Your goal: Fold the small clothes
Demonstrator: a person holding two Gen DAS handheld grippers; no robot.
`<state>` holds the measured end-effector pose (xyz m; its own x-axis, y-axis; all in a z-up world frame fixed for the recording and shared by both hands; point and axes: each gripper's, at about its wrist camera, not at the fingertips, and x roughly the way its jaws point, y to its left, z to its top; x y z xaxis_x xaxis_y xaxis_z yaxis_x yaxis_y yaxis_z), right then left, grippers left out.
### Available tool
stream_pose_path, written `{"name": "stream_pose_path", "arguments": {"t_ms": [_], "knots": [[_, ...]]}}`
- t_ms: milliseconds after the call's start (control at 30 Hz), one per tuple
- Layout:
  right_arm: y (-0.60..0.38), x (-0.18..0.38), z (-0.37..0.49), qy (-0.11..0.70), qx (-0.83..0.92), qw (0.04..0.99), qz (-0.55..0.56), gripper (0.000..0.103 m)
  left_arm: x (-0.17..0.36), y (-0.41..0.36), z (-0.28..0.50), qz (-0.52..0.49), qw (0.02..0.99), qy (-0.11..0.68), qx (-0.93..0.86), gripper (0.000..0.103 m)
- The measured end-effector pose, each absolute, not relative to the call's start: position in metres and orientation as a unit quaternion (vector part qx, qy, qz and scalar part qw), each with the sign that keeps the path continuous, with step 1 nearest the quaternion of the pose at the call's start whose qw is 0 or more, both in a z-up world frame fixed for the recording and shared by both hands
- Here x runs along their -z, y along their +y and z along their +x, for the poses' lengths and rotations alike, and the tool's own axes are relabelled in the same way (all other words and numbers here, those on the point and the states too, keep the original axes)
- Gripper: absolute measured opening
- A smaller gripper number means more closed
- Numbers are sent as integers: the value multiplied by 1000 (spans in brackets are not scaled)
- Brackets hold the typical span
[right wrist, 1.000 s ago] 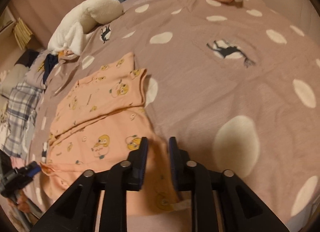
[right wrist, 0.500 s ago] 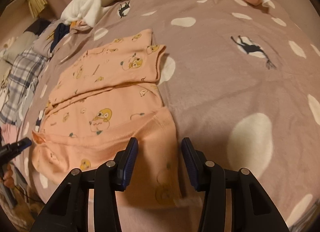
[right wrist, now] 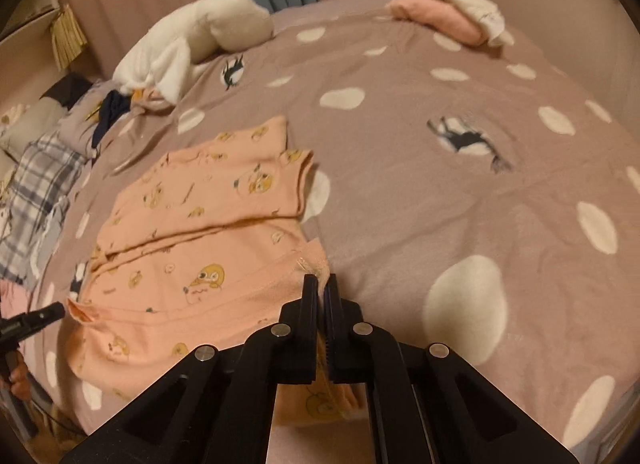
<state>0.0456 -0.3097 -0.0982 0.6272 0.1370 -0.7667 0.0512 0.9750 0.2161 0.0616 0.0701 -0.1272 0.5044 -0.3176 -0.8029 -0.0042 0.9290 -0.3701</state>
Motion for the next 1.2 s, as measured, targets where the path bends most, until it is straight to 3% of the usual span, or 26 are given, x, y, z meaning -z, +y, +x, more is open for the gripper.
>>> {"name": "stream_pose_path", "arguments": {"t_ms": [300,800,900,1000,1200], "knots": [[-317,102,43,439,-22,889,128,4,141,47,87,-100,851,507,95,36],[-316,103,33,444,-23,887,125,4,159,52,91,-115,826,541,108,36],[-316,105,34,446,-22,886,127,4,161,50,90,-123,825,540,109,31],[-315,106,35,448,-22,885,129,4,161,47,89,-127,826,537,111,2],[-311,102,34,440,-24,889,124,4,137,42,75,-125,853,494,108,3]]}}
